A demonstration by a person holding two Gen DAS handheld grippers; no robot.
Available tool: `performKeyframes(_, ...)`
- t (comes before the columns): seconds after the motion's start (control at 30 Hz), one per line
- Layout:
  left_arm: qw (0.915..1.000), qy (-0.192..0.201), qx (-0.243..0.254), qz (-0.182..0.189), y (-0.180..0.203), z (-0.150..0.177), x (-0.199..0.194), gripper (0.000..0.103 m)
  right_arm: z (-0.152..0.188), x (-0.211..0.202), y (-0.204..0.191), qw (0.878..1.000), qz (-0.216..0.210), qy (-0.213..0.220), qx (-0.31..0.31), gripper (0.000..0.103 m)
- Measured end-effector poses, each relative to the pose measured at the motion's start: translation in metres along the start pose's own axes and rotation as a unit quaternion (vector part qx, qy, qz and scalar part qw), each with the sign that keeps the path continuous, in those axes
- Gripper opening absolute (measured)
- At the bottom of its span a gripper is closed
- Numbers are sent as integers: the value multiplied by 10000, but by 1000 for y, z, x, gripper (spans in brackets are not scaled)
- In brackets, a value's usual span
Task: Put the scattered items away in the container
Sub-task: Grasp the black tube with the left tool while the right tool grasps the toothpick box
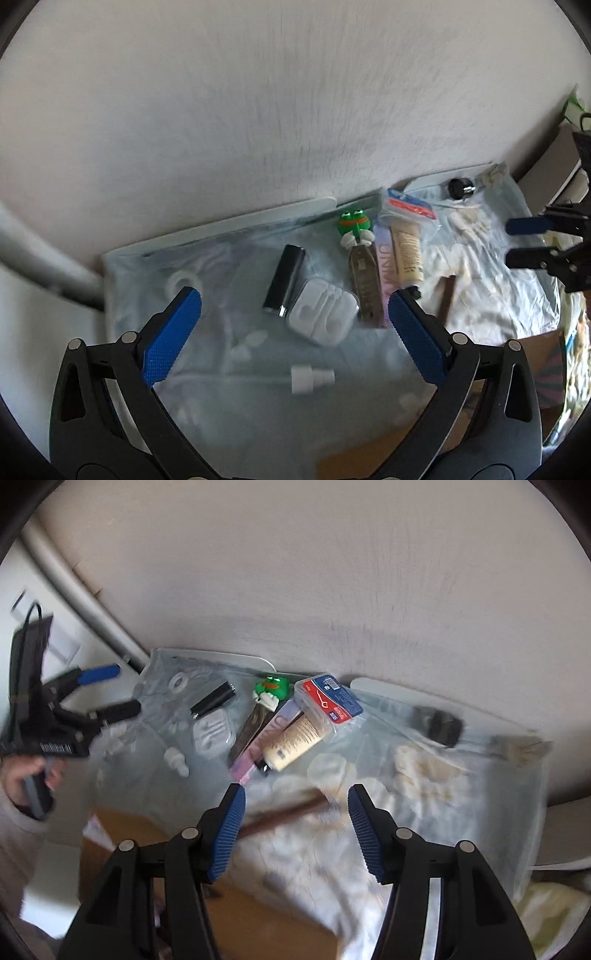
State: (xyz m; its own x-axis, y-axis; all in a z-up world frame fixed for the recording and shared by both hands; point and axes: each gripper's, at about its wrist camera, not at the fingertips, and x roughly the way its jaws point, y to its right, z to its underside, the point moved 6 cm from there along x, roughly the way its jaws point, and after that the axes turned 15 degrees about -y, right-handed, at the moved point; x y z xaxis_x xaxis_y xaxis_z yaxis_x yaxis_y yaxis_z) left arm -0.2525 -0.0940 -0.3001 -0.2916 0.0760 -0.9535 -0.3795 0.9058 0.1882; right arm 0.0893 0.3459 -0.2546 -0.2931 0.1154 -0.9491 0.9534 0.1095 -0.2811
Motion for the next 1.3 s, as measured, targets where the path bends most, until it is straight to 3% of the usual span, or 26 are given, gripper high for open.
performKeyframes(0.23,9991,-283,-312,101,-15,-19,54,98,-38,50,17,9988,425,-151,-170,54)
performKeyframes(0.4,9974,-571,-370,252,-19,-21,83,82,-53,69,21,9957,885,-37,-267,54)
performKeyframes(0.63,9974,-494,-403,335,-21,-21,94,79,-66,84,27,9972,697,-80,-270,55)
performKeyframes(0.7,9968,-437,-470,469,-23,-22,96,73,-68,86,27,9973,663,-64,-313,57)
performKeyframes(0.77,9962,-448,-502,549,-23,-22,98,60,-70,89,26,9973,633,-75,-377,61)
performKeyframes(1.07,9993,-327,-162,4,-12,-13,98,36,-83,99,24,9988,183,41,-443,66)
performKeyframes(1.2,9997,-233,-93,-74,-9,-8,97,34,-80,98,14,9982,79,70,-587,65)
performKeyframes(1.3,9998,-142,-116,-76,-7,-5,97,34,-76,101,4,9965,115,-37,-832,58)
